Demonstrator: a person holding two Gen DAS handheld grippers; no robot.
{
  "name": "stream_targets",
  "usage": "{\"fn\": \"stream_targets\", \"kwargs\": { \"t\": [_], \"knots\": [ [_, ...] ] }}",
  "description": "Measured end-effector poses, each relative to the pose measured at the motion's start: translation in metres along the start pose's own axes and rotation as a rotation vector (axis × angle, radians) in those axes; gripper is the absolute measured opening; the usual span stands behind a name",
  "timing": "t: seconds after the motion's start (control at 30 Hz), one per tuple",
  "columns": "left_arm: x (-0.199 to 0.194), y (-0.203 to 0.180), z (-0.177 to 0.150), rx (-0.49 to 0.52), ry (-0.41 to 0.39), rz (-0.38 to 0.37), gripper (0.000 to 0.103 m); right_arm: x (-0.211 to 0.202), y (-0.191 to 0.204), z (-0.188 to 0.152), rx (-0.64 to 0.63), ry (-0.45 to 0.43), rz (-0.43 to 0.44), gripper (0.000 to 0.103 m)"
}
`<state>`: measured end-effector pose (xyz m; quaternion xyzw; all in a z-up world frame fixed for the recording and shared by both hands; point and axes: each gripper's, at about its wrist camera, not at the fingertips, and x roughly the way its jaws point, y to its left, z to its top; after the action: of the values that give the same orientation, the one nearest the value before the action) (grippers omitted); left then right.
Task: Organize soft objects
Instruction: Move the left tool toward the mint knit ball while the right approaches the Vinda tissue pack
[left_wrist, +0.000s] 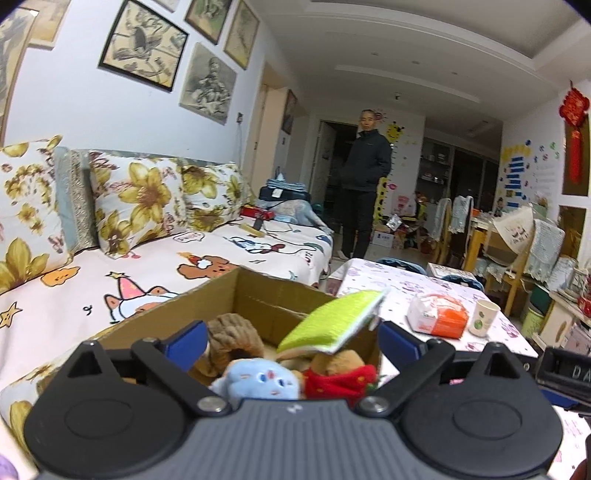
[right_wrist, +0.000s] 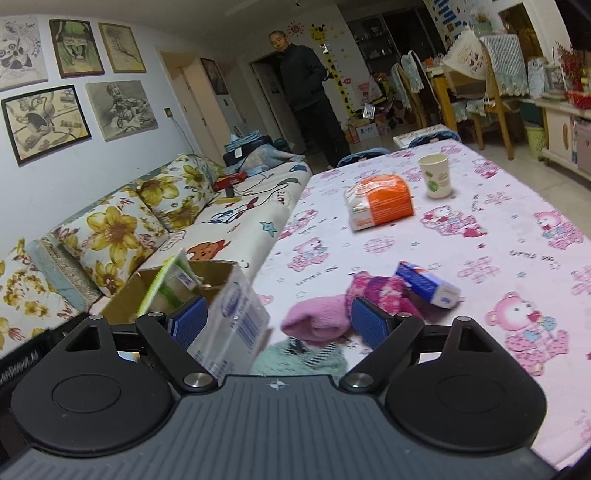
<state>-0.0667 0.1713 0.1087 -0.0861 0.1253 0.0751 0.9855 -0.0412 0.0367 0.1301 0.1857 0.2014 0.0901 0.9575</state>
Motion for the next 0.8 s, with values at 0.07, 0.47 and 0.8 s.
{"fn": "stream_targets", "kwargs": {
  "t": [0.07,0.47,0.8],
  "knots": [
    [-0.002,-0.005,-0.001,0.009,-0.007,-0.014,0.101,-0.005,-0.004,-0.002,-0.008,-0.011,-0.017,0.103],
    [-0.01,-0.039,-0.01,0.093,-0.041,-0.072,0.102,-0.026,-0.035,-0.006,-0.008,-0.054,-0.072,0.103],
    [-0.015,-0.064,-0.02,0.173,-0.054,-0.115,0.102,-0.03,-0.06,-0.01,0.01,-0.064,-0.133,0.103]
  ]
}}
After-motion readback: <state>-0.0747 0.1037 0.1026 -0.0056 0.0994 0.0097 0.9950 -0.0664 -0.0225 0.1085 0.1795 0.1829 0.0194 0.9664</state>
